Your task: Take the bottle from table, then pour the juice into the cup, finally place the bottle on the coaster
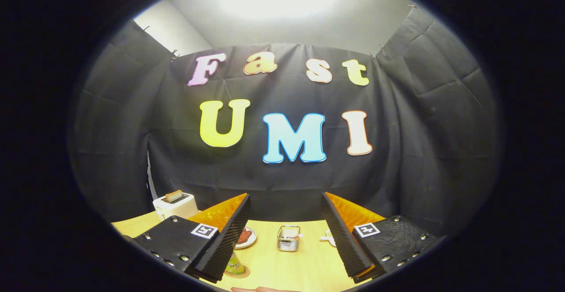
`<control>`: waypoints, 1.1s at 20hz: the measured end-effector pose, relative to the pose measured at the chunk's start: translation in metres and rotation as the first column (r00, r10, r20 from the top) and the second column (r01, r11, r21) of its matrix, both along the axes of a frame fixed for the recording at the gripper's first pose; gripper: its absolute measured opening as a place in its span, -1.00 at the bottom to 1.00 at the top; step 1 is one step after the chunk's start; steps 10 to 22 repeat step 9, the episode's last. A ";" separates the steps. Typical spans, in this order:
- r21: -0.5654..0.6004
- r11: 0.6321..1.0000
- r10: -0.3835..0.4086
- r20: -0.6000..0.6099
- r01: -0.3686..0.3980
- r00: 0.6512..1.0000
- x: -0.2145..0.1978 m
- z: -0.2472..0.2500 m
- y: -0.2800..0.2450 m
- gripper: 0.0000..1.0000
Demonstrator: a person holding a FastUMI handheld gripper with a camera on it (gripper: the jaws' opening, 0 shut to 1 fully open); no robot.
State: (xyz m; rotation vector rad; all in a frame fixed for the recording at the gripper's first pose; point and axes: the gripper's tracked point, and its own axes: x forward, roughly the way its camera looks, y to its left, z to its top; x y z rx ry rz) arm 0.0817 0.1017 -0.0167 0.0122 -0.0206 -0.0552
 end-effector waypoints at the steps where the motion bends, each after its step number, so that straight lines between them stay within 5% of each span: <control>1: -0.006 1.000 0.004 -0.007 -0.004 1.000 -0.005 0.001 -0.003 0.94; 9: 0.005 0.997 0.082 -0.052 -0.081 0.995 -0.024 -0.049 -0.045 0.95; 22: 0.005 0.997 0.082 -0.052 -0.081 0.995 -0.024 -0.049 -0.045 0.95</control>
